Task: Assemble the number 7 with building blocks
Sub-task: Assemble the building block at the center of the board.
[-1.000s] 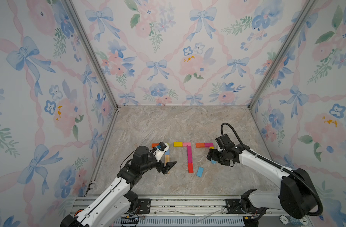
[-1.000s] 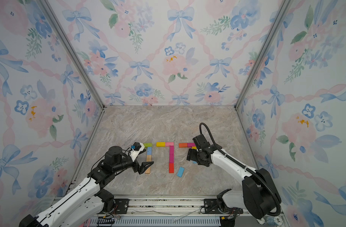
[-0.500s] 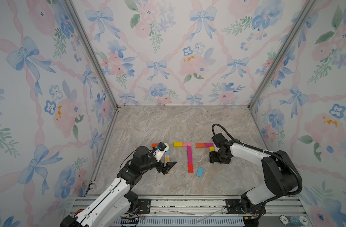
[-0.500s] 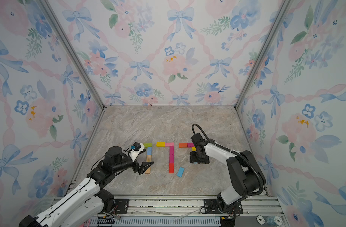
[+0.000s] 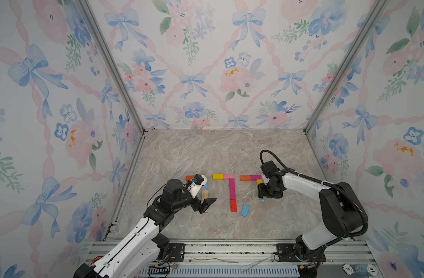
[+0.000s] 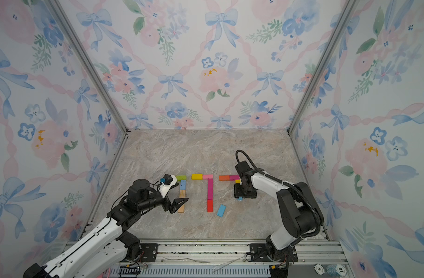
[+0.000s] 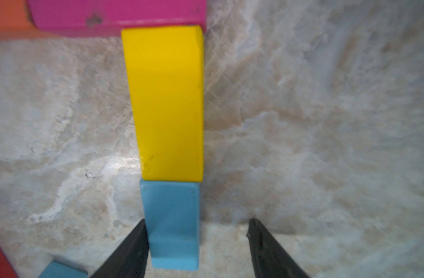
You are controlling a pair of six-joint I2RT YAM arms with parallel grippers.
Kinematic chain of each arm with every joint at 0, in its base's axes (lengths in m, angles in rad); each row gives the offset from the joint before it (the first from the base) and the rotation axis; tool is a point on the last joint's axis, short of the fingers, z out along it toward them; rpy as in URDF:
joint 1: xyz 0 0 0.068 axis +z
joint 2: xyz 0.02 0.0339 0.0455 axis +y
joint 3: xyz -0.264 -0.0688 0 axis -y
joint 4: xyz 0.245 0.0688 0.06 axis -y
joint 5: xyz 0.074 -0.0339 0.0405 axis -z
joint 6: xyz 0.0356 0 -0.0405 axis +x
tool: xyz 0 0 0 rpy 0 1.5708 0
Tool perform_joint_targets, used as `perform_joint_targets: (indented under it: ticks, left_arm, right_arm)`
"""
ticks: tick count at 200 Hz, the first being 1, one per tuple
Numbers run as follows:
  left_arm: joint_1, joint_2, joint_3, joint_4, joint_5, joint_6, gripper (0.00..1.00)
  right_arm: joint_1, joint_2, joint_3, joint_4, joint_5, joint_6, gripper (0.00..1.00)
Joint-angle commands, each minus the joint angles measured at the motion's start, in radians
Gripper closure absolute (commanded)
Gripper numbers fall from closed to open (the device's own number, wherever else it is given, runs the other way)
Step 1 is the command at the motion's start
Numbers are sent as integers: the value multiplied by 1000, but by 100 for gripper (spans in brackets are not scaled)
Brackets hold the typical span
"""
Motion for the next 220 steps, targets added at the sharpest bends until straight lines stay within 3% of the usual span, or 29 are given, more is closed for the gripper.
perform_joint_targets:
  ticks: [1,165,195,220]
  left_arm:
    - [-4,1,2,-5,-3,13,2]
    - [-4,-1,3,-5,-3,12,2]
    - [-4,-1,2,-4,-3,13,2]
    - [-4,2,3,-5,-1,14,2]
  right_arm:
    - [-12,36,7,29,-20,-18,34]
    - [-9,88,8,60,-49,-17,38]
    - [-8,88,17,53,-47,-21,29]
    - [13,-6,39,26,-14,-30,25]
